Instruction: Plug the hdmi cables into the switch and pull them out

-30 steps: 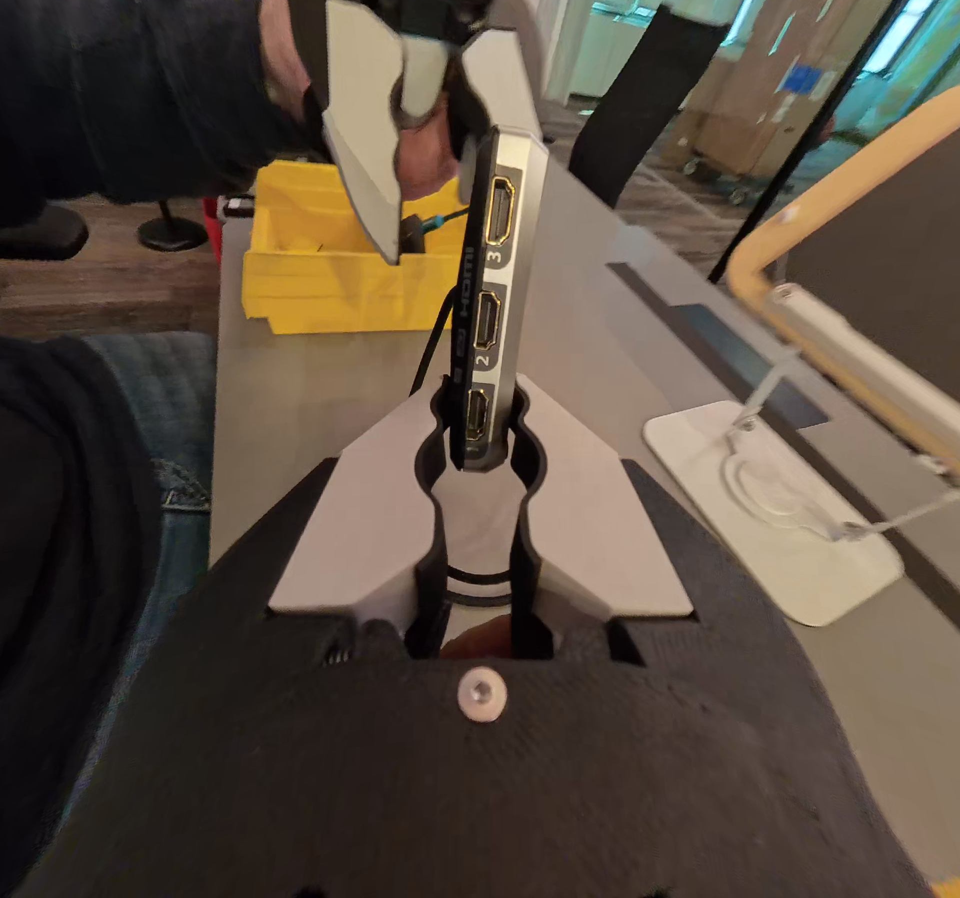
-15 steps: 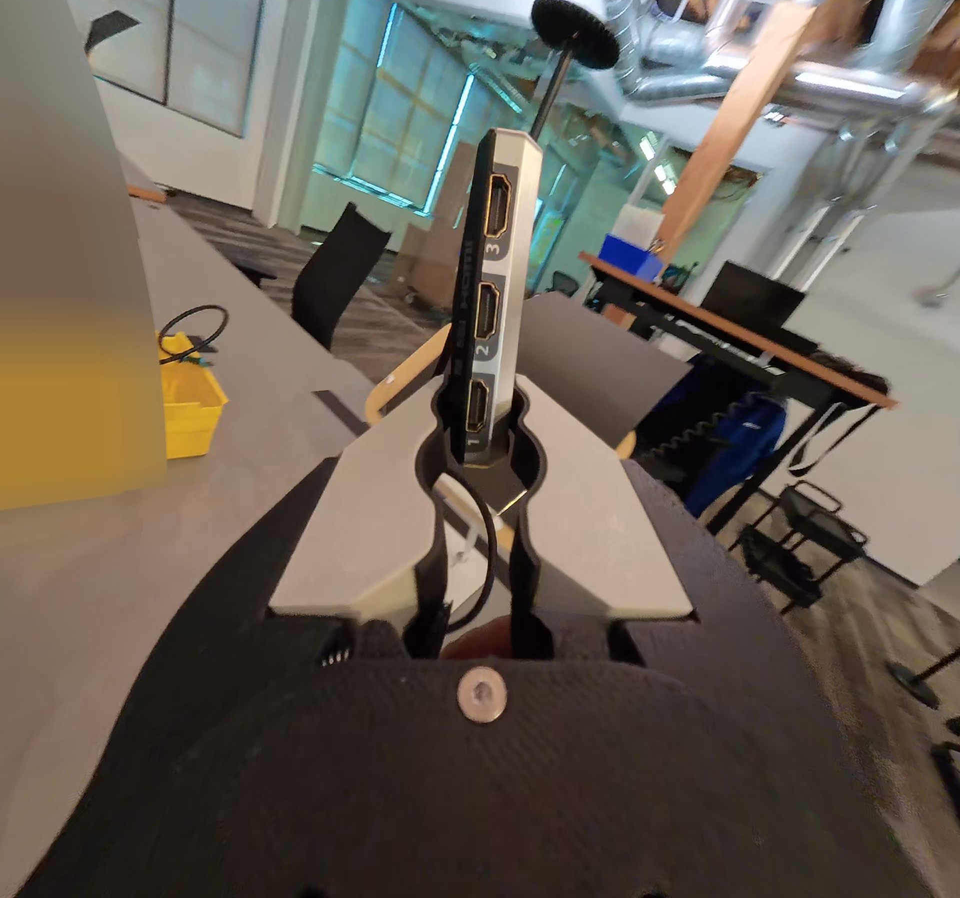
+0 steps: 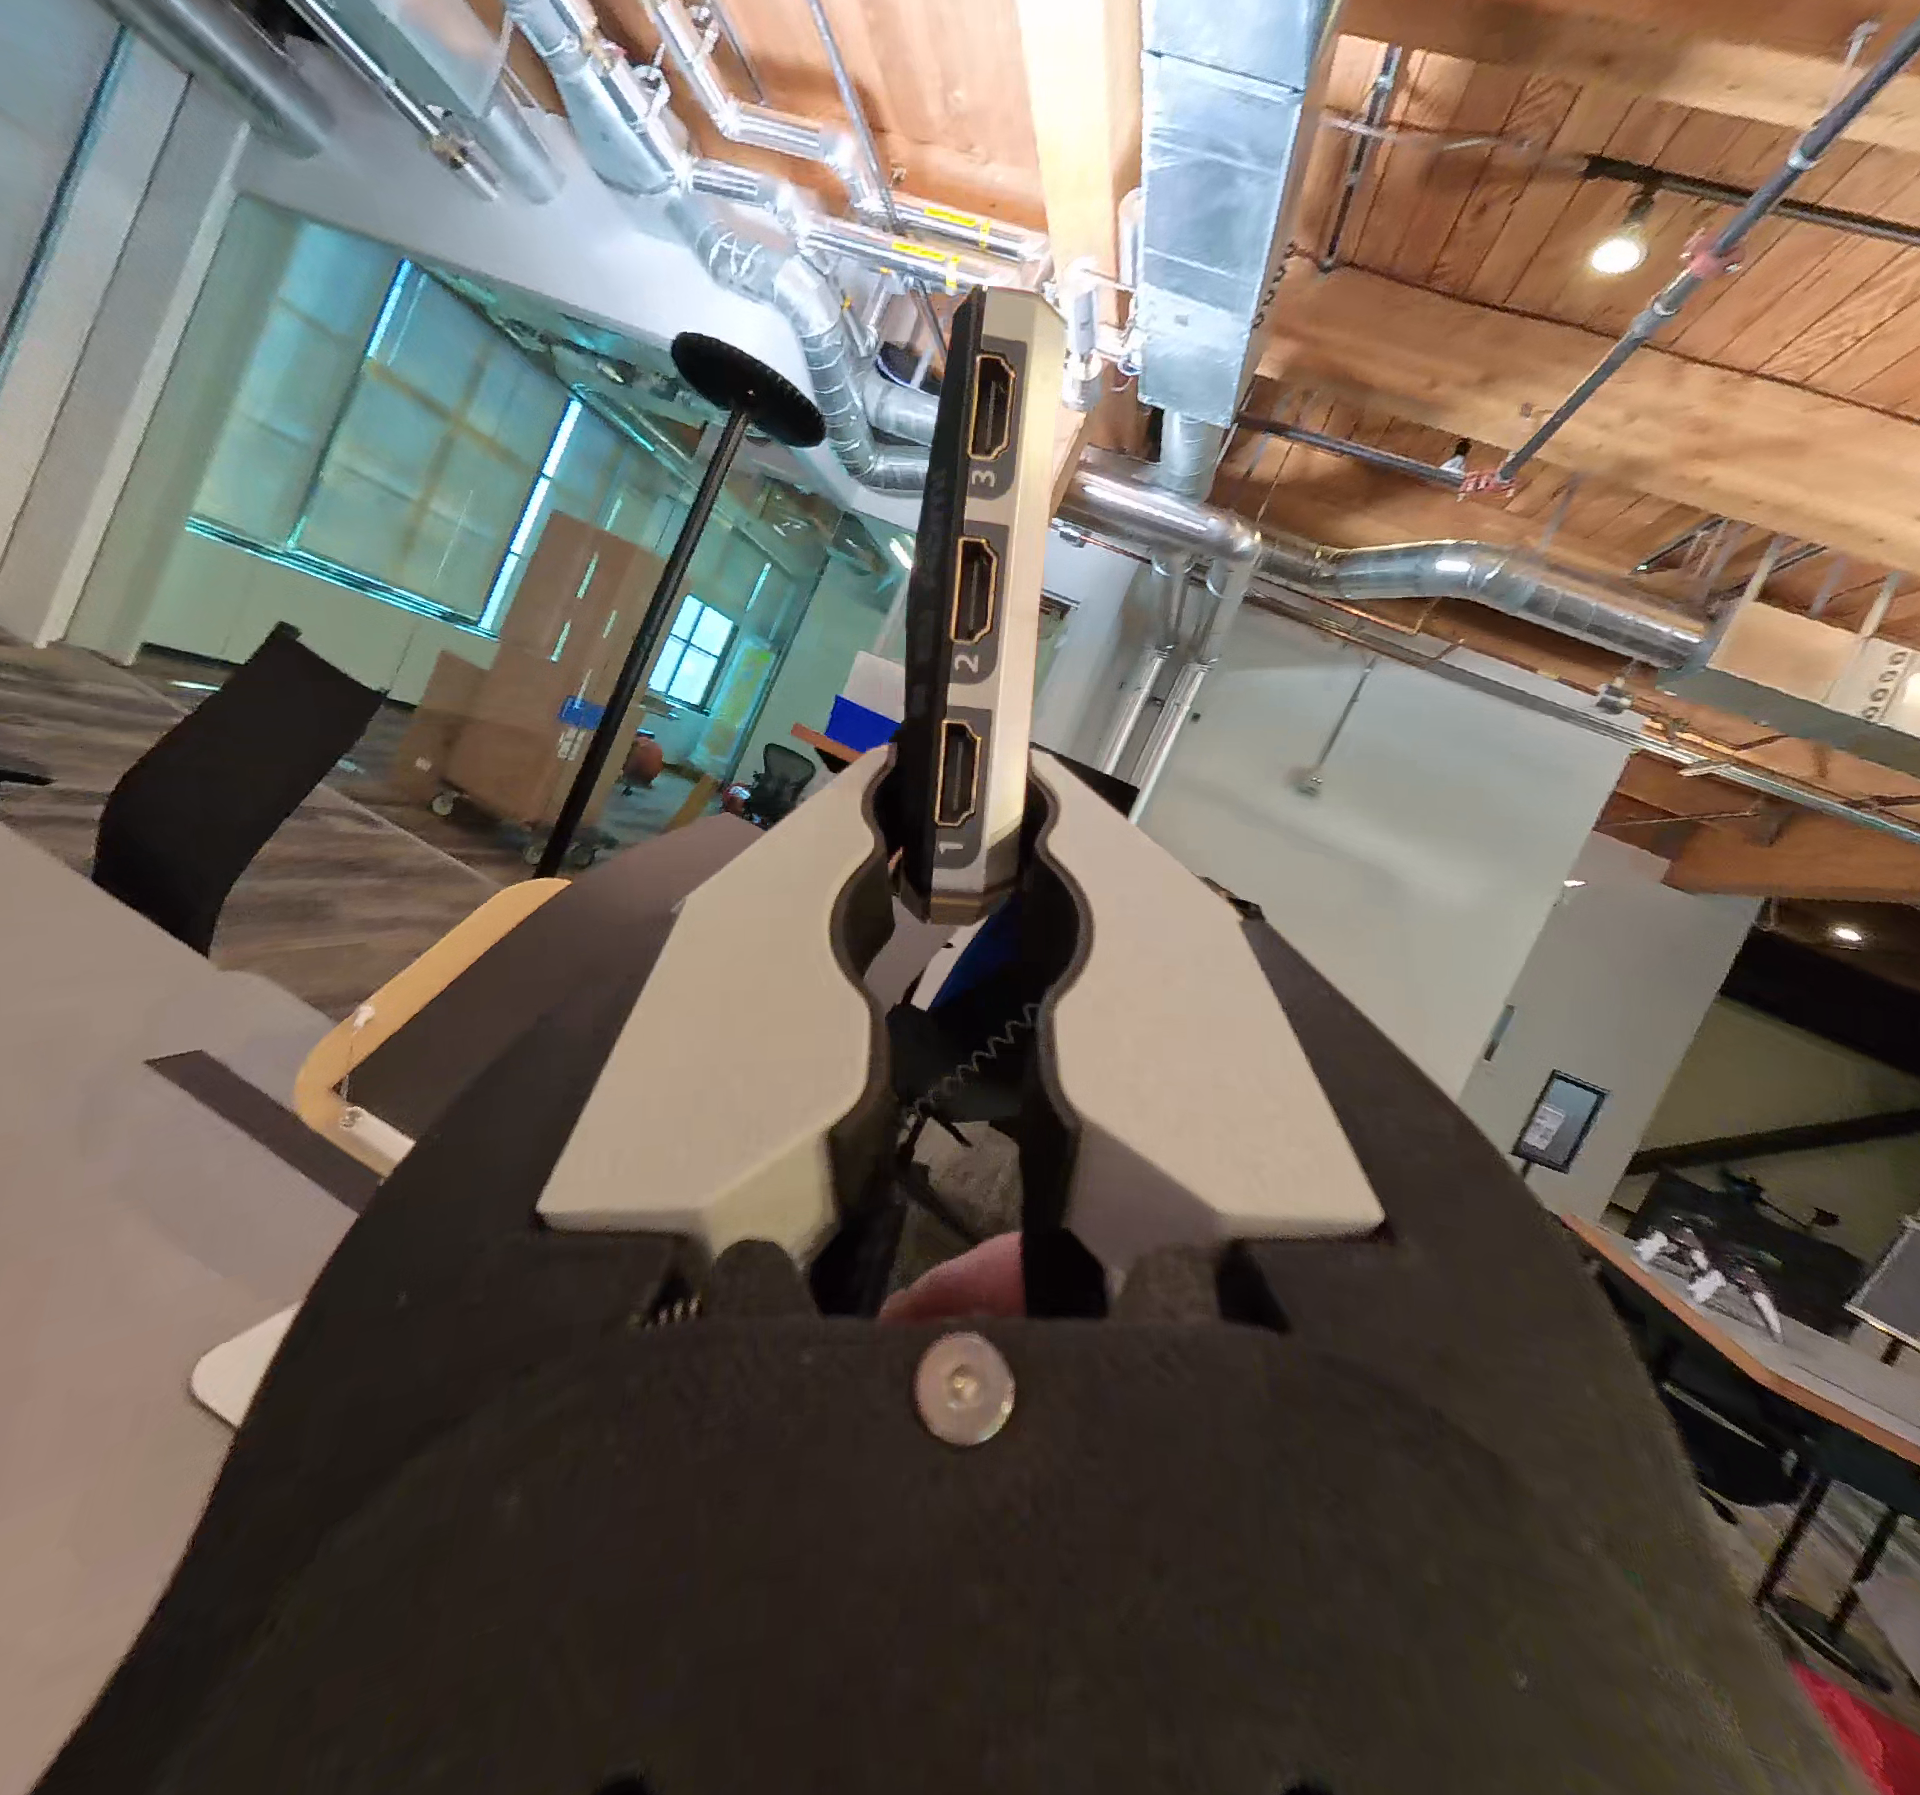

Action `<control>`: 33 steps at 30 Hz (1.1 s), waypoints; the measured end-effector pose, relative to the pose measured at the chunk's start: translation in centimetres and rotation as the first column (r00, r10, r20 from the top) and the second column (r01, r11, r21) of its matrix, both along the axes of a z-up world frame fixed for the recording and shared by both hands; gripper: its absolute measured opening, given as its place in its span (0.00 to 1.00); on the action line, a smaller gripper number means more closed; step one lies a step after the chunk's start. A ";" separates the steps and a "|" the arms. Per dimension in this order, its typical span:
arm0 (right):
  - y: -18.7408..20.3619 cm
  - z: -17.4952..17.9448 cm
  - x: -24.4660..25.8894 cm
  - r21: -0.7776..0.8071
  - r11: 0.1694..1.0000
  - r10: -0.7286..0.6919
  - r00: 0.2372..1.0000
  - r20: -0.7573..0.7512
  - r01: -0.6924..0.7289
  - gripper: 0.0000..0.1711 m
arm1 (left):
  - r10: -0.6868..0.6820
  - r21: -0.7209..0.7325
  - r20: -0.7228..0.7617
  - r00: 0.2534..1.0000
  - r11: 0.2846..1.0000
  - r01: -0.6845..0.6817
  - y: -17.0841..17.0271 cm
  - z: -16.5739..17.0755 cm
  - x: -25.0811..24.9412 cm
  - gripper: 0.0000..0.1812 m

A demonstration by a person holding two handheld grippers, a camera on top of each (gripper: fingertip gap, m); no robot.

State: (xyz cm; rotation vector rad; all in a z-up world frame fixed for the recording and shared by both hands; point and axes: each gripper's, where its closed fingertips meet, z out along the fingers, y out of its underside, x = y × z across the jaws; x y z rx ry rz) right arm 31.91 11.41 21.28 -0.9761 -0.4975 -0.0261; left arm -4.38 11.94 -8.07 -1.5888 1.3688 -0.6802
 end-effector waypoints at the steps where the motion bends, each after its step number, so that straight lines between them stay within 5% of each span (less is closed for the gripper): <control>1: 0.0 0.1 0.4 0.000 1.000 -0.018 1.000 0.003 0.018 0.10 | 0.004 -0.005 0.002 1.000 1.000 -0.004 0.1 -0.1 0.0 0.12; 8: 2.0 -4.2 2.3 -0.094 0.982 -0.155 0.984 0.088 0.164 0.10 | 0.048 -0.051 0.027 0.998 0.998 -0.046 0.6 -1.0 -0.7 0.20; 16: 9.2 -20.4 4.4 -0.479 0.862 -0.111 0.984 0.140 0.165 0.10 | 0.057 -0.063 0.000 0.998 0.996 -0.057 0.2 -2.2 -1.4 0.23; 25: 12.1 -34.2 9.2 -0.767 0.598 -0.112 0.972 0.207 0.233 0.10 | 0.096 -0.054 -0.042 0.994 0.994 -0.098 0.7 -2.8 -2.2 0.24; 33: 8.9 -44.6 11.3 -0.860 0.225 0.042 0.877 0.479 0.458 0.10 | 0.115 -0.058 -0.081 0.990 0.991 -0.120 1.0 -3.6 -2.9 0.26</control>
